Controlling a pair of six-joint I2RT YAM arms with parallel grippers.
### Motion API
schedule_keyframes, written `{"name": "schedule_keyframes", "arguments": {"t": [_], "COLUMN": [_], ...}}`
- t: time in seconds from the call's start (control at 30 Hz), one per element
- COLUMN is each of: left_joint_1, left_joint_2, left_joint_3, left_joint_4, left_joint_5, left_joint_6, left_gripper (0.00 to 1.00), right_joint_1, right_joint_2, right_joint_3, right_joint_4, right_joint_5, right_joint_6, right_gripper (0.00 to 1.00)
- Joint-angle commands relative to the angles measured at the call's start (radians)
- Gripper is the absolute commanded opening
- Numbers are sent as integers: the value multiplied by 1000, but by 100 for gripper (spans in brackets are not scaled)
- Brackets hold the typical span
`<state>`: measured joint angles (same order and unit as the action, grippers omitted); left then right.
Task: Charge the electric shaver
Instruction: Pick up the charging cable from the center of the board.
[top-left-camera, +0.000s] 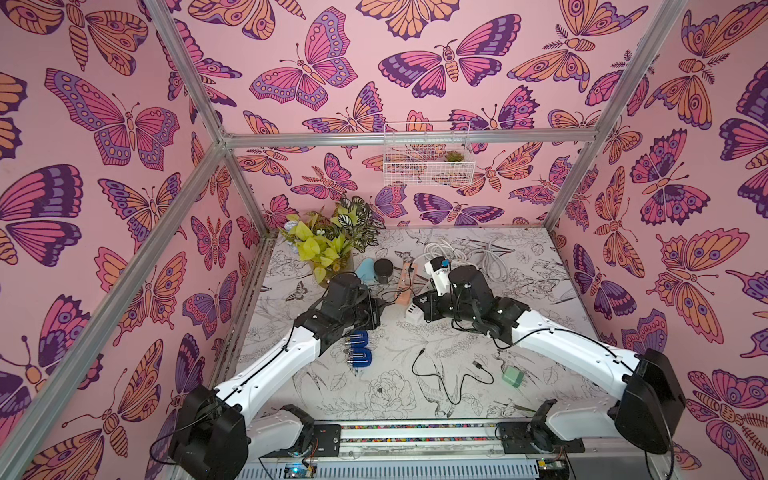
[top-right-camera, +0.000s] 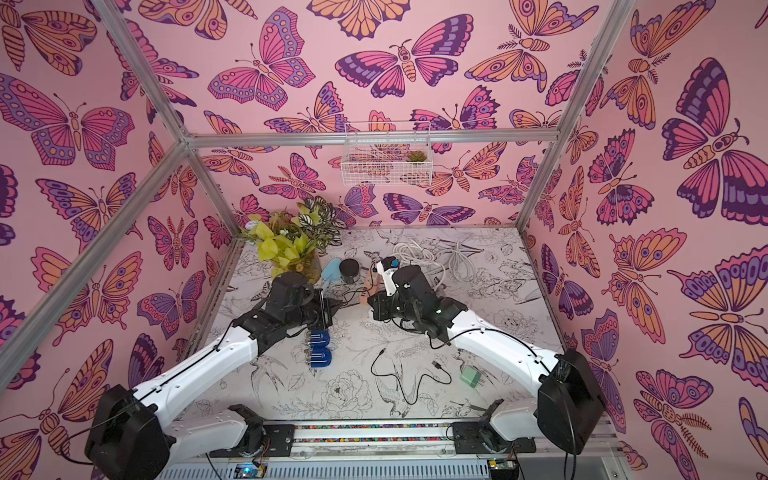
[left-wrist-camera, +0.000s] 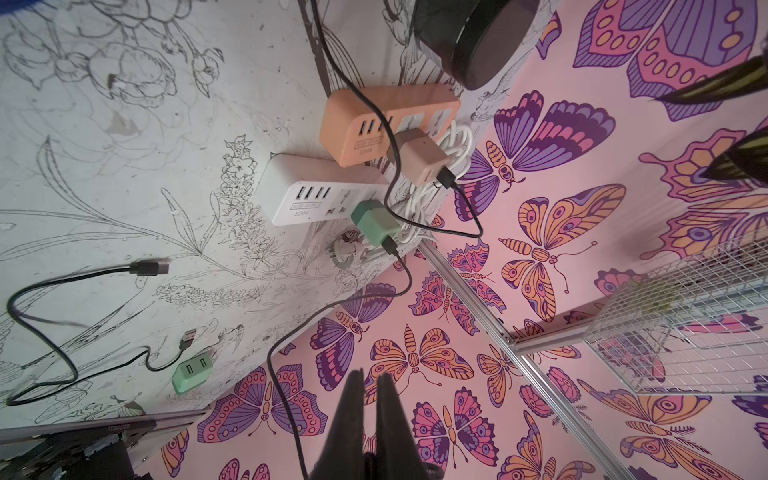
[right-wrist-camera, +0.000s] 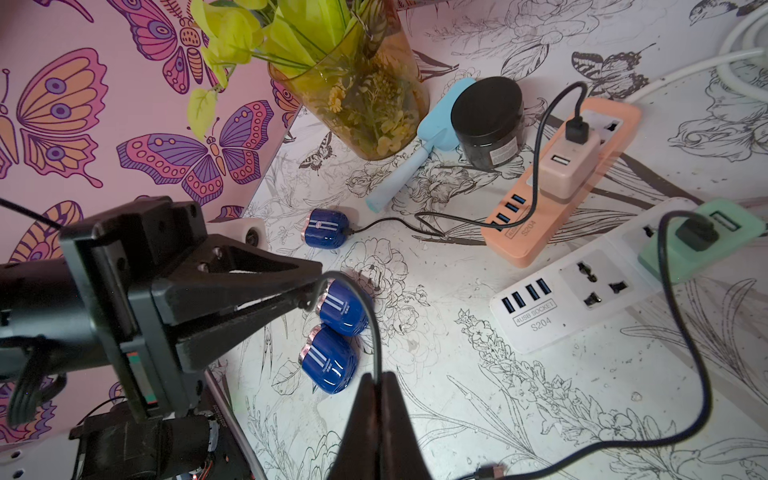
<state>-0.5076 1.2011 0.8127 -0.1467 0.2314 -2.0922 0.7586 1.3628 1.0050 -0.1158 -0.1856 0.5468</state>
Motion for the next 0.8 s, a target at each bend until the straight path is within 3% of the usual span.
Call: {"name": "schedule_keyframes", "arguments": {"t": [0.0,0.13,0.3,0.43,0.53,0.63,0.77], "left_joint_1": [13,35,60,55,52,50,38], "left_joint_2": [19,42,105,140,144,166,188], "left_joint_3": [2,15,87,123,100,98,108], "left_joint_4": [75,179,281,350,436,515,556], "left_joint_5": [-7,10,69,100,76,91,118], "left_joint_6": [-182,-77,174,333,373,405,429], "left_gripper": [0,0,0,0,0,0,0], "right_joint_1": [-8,-38,-112,-152,-153,-143,-118], "right_joint_2": [-7,-8,-59,-92,-102,-97,-66], "right_joint_3": [-6,21,68,64,45,10,15], "right_joint_4": [8,-44,-108,-49,74,229,300], "right_joint_5": [-24,-68,-198,-318,-364,-340,-269], "right_joint_6": [16,88,280,536,769,1006,1155], "right_gripper": [0,24,39,44,47,51,51]}}
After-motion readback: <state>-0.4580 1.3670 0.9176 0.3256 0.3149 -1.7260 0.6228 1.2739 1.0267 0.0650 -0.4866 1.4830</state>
